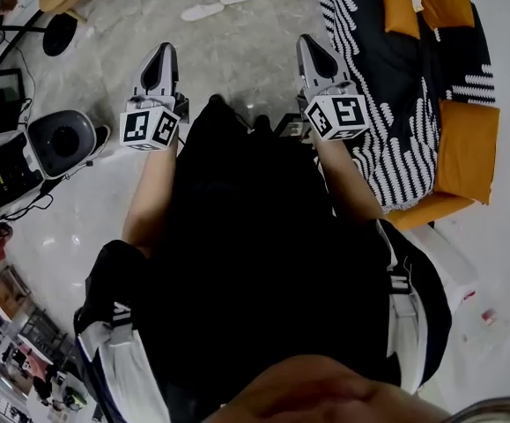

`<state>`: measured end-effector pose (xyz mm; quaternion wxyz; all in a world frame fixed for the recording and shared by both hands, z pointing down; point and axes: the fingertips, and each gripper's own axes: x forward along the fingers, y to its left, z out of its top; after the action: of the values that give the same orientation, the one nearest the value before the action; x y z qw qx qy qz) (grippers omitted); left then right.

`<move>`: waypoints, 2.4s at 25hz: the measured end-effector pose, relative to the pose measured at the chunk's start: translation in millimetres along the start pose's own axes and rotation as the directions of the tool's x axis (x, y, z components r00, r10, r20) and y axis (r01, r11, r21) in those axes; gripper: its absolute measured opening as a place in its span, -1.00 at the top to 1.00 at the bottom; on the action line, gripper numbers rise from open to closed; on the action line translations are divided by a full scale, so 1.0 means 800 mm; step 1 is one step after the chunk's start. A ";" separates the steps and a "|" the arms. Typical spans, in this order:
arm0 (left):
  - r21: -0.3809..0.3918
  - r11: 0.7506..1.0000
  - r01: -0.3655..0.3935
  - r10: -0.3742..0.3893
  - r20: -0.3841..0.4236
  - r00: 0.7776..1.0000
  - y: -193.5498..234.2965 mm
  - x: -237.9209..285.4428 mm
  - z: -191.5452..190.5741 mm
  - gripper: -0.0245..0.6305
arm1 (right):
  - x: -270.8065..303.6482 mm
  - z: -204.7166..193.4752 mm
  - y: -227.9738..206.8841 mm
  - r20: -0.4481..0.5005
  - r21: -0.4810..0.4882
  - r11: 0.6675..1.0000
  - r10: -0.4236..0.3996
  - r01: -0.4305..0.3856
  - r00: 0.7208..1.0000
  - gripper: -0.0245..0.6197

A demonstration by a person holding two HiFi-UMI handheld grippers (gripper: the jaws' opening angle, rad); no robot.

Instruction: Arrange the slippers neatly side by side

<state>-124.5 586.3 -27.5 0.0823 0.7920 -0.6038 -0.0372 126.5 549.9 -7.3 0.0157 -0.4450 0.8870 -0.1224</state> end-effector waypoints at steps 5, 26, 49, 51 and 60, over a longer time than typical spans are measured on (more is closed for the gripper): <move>-0.028 1.000 0.008 -0.009 -0.027 1.000 0.031 0.028 -0.013 0.88 | 0.044 -0.004 0.002 -0.009 0.010 1.000 0.015 -0.015 1.000 0.82; -0.038 0.999 0.023 -0.019 0.113 0.993 0.265 0.271 0.064 0.88 | 0.345 0.071 -0.023 0.018 -0.037 0.998 0.054 -0.053 0.998 0.82; -0.012 0.991 -0.134 0.134 -0.008 0.991 0.332 0.560 0.030 0.88 | 0.605 0.066 -0.253 -0.078 0.076 0.991 0.119 -0.113 0.990 0.82; -0.010 0.989 -0.151 0.150 -0.023 0.988 0.334 0.588 0.027 0.88 | 0.629 0.060 -0.278 -0.094 0.080 0.988 0.140 -0.133 0.986 0.82; 0.010 0.988 -0.153 0.153 -0.125 0.980 0.345 0.677 -0.026 0.88 | 0.710 -0.019 -0.370 -0.163 0.310 0.951 0.079 -0.025 0.984 0.82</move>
<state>-238.4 -4.5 63.2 0.1224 0.7441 -0.6565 0.0194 13.9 -67.3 122.1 0.0107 -0.4014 0.8667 -0.2961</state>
